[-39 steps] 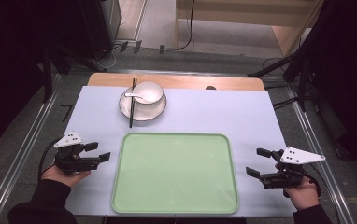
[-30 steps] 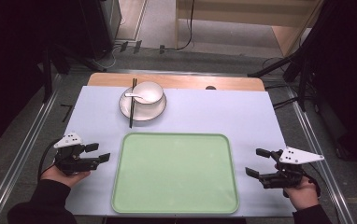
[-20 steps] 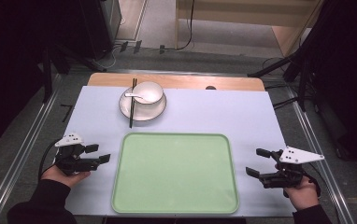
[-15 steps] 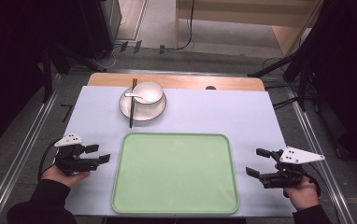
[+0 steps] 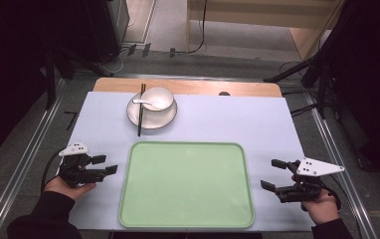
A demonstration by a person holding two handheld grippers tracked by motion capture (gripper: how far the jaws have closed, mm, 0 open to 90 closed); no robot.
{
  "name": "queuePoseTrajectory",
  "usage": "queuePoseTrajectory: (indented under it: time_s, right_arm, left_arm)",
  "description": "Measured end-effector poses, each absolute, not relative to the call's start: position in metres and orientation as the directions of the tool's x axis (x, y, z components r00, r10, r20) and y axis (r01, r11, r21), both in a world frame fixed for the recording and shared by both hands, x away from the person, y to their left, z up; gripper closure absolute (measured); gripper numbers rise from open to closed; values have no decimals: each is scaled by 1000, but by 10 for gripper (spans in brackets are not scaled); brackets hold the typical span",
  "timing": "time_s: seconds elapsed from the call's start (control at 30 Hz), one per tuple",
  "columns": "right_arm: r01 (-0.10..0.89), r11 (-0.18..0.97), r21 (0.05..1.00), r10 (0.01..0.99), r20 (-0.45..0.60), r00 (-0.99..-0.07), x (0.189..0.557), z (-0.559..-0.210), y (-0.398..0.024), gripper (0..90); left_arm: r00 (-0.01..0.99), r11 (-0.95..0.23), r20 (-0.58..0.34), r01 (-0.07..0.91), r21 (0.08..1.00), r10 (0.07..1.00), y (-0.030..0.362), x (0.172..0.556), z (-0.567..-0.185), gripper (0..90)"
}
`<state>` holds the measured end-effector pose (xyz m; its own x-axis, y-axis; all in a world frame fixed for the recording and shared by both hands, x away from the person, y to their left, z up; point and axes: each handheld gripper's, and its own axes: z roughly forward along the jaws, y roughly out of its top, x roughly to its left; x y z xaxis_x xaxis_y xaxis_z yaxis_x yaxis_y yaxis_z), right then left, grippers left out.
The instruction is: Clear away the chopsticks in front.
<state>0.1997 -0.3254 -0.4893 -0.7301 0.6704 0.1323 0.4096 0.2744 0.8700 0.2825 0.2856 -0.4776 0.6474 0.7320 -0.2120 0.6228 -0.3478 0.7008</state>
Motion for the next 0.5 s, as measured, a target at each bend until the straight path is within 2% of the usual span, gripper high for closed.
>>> queuePoseTrajectory:
  time_s: [0.5]
  right_arm:
    - [417, 281, 865, 680, 128, -722, 200, -490, -326, 164]
  left_arm:
    - [621, -322, -236, 650, 688, 748, 287, 284, -478, 343]
